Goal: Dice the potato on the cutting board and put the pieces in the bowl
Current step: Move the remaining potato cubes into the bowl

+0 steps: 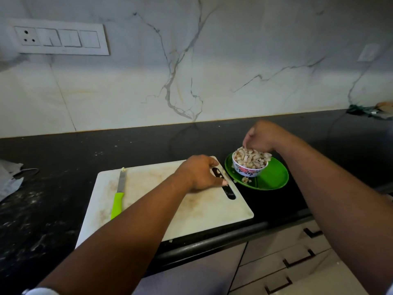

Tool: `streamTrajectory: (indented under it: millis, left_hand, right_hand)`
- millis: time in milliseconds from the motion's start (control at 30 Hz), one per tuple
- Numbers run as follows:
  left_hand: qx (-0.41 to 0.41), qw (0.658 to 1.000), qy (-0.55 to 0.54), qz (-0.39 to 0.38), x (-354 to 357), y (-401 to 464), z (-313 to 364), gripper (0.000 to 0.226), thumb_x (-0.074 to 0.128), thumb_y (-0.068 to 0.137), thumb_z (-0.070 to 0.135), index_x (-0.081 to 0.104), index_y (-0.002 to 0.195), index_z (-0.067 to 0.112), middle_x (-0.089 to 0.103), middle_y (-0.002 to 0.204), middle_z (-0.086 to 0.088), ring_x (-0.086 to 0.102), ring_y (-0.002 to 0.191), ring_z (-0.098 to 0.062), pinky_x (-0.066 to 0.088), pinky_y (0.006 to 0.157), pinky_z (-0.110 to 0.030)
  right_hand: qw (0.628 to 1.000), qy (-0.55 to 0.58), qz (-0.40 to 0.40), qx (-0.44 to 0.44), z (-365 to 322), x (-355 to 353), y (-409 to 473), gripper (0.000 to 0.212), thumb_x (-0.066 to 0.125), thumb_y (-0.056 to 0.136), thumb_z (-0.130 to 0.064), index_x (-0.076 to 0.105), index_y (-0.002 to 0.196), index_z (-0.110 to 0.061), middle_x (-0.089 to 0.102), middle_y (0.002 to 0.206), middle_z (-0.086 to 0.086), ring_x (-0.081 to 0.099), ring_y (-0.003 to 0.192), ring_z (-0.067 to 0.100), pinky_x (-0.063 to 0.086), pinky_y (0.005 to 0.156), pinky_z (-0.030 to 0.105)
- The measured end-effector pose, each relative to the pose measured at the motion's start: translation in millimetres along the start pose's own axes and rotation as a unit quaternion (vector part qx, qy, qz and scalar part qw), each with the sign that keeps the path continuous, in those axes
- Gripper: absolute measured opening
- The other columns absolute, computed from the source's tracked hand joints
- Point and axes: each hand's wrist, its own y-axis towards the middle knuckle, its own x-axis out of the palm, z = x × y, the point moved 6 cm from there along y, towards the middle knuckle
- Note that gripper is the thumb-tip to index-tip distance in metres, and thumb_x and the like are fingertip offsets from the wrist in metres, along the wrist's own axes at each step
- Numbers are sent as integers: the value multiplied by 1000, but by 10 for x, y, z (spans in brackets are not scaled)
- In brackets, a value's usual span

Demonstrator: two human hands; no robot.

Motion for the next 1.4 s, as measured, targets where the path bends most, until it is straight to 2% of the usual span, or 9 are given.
streamTrajectory:
  millis: [67,233,367,433,567,667,967,1133,1400]
  left_hand:
    - [-10,1000,25,-13,39,40,13,80,83,75,62,62,143,24,64,141,1,60,128,-19,48,111,-41]
    - [-26,998,65,5,-11,71,49,63,81,78,61,75,123,18,74,118,-2,67,109,-19,56,98,-41]
    - [-37,993,111,8,9,108,141,49,80,74,64,79,96,20,72,88,2,66,85,-16,60,82,-40]
    - [-38,991,129,13,2,133,179,45,80,73,63,76,87,21,69,81,4,66,81,-16,60,76,-38]
    - [-31,989,141,22,-20,157,225,38,79,74,56,75,98,26,70,89,7,65,86,-15,61,81,-40]
    - [-25,989,138,40,-17,154,225,27,75,75,51,74,90,28,69,88,10,63,88,-14,59,84,-41]
    - [14,991,131,2,86,154,334,9,71,83,28,74,78,21,71,79,3,66,76,-14,62,78,-40]
    - [31,986,159,-27,84,175,411,11,69,84,26,72,74,22,71,78,3,68,75,-15,63,77,-42]
    - [58,973,217,-45,71,183,545,25,69,90,21,54,70,22,62,79,0,61,77,-15,51,71,-31]
  right_hand:
    - [1000,8,5,-9,62,-26,6,21,62,86,-15,79,88,-28,73,97,-4,65,90,14,53,79,29]
    - [997,38,54,-36,64,-102,-16,30,54,87,-10,76,88,-30,72,104,-6,64,98,15,53,91,34]
    - [995,59,66,-49,17,-11,-45,28,56,86,-8,77,93,-26,71,99,-8,63,94,12,52,84,29]
    - [993,72,74,-54,11,42,-65,24,60,85,-9,76,91,-26,69,92,-12,62,90,9,50,78,26]
    - [987,100,100,-70,47,115,-123,13,67,83,-14,75,85,-25,66,79,-17,63,81,2,49,70,22]
    - [980,120,138,-81,86,114,-164,9,69,82,-18,75,80,-25,67,74,-16,64,75,0,49,61,20]
    - [962,174,188,-99,126,115,-278,9,73,85,-30,72,76,-26,68,72,-13,65,71,3,57,64,25]
    - [958,184,191,-107,105,141,-322,10,74,85,-30,72,77,-26,68,74,-13,65,72,1,56,64,23]
    - [957,197,185,-102,146,171,-326,9,74,84,-31,72,78,-26,68,75,-14,65,73,0,50,61,20]
